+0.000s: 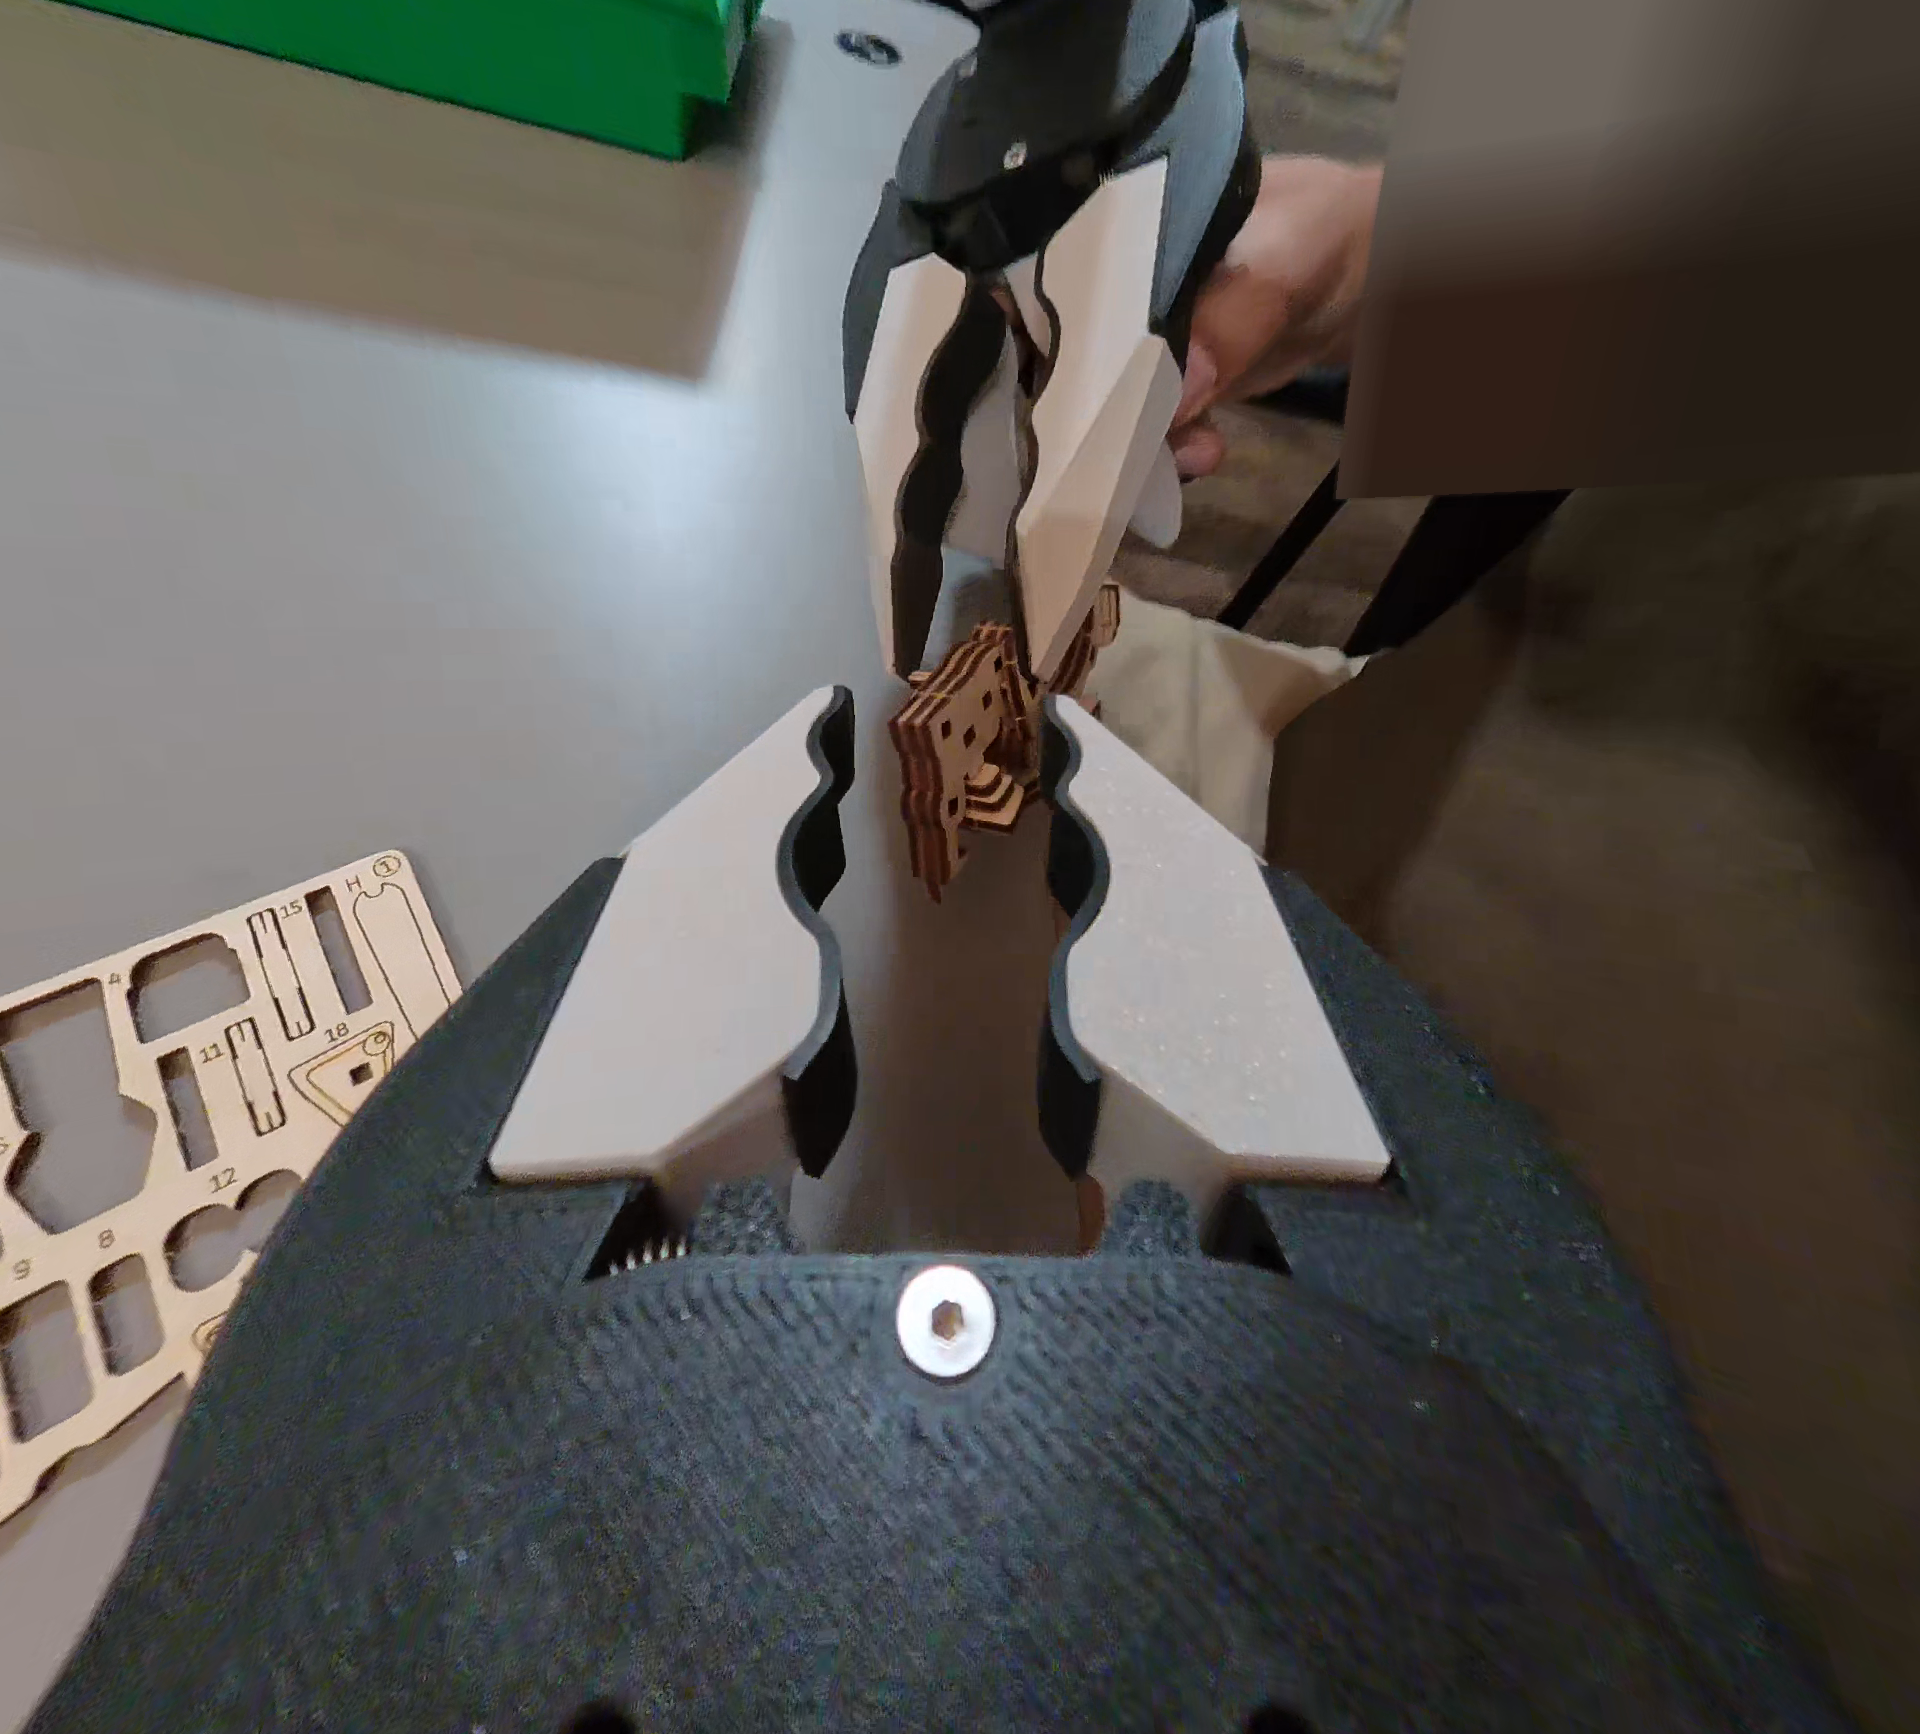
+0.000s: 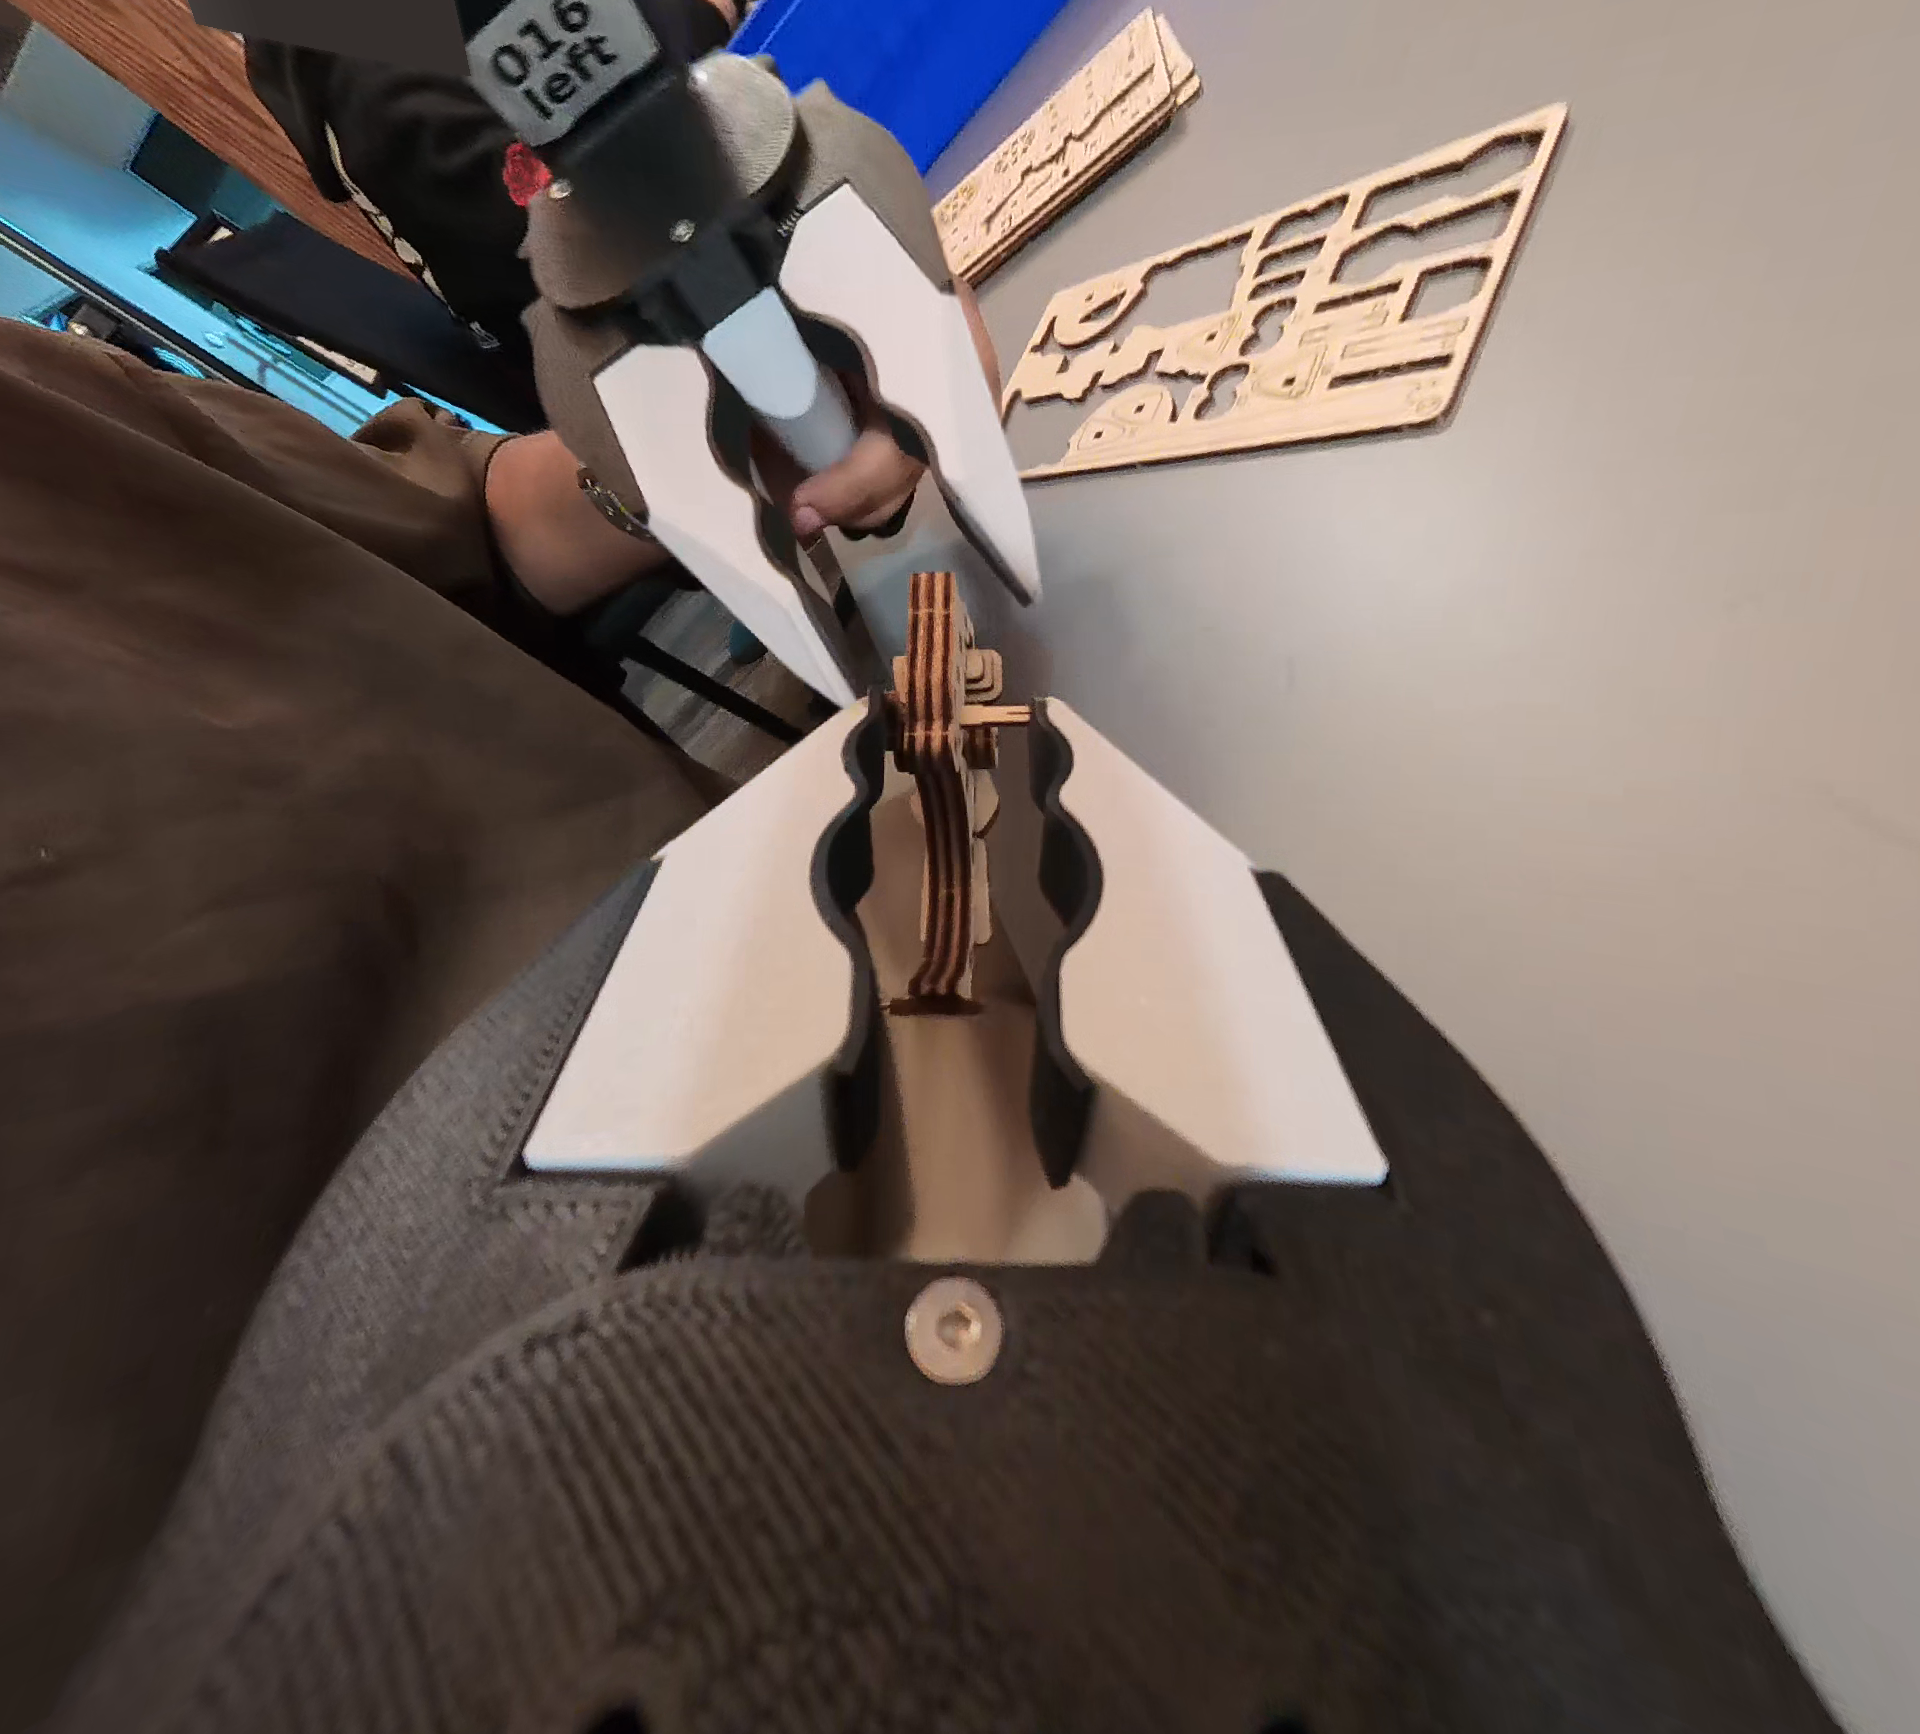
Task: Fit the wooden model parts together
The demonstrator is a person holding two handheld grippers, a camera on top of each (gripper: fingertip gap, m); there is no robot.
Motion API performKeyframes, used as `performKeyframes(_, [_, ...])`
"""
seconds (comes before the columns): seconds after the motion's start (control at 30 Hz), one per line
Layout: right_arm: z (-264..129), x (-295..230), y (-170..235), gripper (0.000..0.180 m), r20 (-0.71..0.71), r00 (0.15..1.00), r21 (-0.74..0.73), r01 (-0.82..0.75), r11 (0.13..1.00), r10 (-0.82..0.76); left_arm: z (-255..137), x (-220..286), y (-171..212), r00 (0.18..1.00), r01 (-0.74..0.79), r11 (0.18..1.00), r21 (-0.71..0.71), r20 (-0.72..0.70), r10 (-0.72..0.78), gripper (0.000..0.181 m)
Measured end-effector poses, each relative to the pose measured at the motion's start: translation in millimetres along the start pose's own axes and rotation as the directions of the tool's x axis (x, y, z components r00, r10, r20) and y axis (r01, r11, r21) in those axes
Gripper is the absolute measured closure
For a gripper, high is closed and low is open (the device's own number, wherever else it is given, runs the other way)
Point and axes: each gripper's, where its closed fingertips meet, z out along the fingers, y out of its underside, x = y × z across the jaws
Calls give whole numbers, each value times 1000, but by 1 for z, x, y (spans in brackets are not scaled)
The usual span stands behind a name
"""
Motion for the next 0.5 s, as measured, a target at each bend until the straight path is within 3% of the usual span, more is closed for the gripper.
performKeyframes(0.5, [7,8,17,154,-38,999,-84,-16,996,13,11,3,18,999,-43,994,-105,3,43,154])
